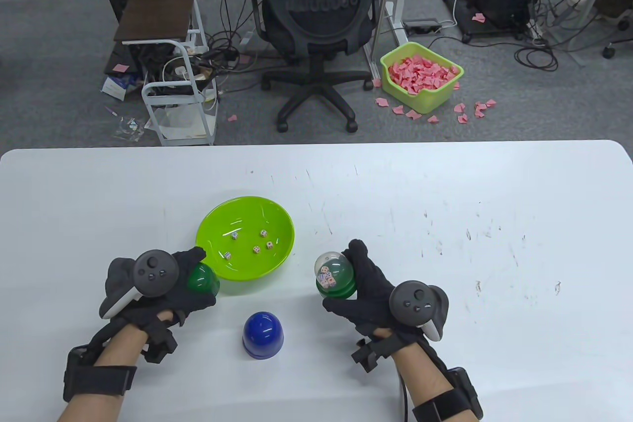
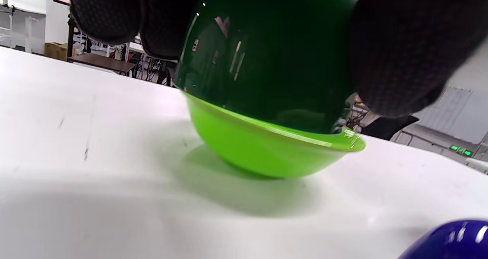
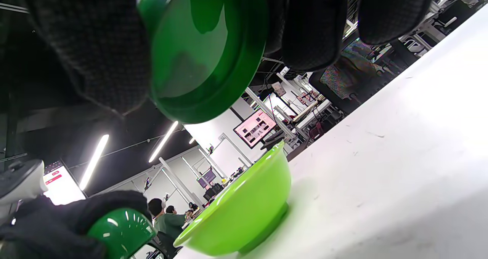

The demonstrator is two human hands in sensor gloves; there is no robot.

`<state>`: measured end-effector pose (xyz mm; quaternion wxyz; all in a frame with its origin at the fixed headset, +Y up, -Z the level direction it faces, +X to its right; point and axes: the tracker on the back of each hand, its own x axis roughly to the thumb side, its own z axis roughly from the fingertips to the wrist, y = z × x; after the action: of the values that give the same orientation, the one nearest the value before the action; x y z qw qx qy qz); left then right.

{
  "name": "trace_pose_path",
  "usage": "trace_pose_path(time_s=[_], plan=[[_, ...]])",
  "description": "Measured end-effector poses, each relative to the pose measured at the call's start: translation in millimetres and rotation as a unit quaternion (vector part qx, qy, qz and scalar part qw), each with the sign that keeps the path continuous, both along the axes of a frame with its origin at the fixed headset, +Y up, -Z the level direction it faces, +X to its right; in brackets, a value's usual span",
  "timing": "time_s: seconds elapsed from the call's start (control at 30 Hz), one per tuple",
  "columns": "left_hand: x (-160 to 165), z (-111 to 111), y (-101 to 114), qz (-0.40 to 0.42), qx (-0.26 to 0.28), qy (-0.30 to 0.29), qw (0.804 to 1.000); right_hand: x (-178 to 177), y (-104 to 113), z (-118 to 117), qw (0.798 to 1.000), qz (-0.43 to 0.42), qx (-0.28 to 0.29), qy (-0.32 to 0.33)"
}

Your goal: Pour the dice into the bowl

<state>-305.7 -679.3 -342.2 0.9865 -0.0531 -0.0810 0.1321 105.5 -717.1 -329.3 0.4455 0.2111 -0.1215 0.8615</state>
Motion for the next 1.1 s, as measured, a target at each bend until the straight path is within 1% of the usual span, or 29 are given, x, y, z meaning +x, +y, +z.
trace_pose_path(time_s=[0.33,0.5,0.87,1.03,1.1], plan=[[-8.1,-1.1,-43.3,-0.017,-0.049,0.016,0.999,2.0,0.6,-0.1,1.000,0.001,0.004,-0.003],[-9.2,-1.0,-56.2,-0.026,-0.059,0.016,0.998,2.4,0.6,-0.5,1.000,0.004,0.008,-0.004],[-9.4,2.6,-74.3,-0.041,-0.070,0.015,0.997,2.5,1.0,-0.2,1.000,0.008,0.011,-0.005],[-9.0,3.2,-74.5,-0.040,-0.078,0.014,0.996,2.1,0.8,-0.1,1.000,0.009,0.012,-0.005],[-9.9,3.0,-70.3,-0.031,-0.080,0.017,0.996,1.7,0.9,0.1,1.000,0.010,0.012,-0.004]])
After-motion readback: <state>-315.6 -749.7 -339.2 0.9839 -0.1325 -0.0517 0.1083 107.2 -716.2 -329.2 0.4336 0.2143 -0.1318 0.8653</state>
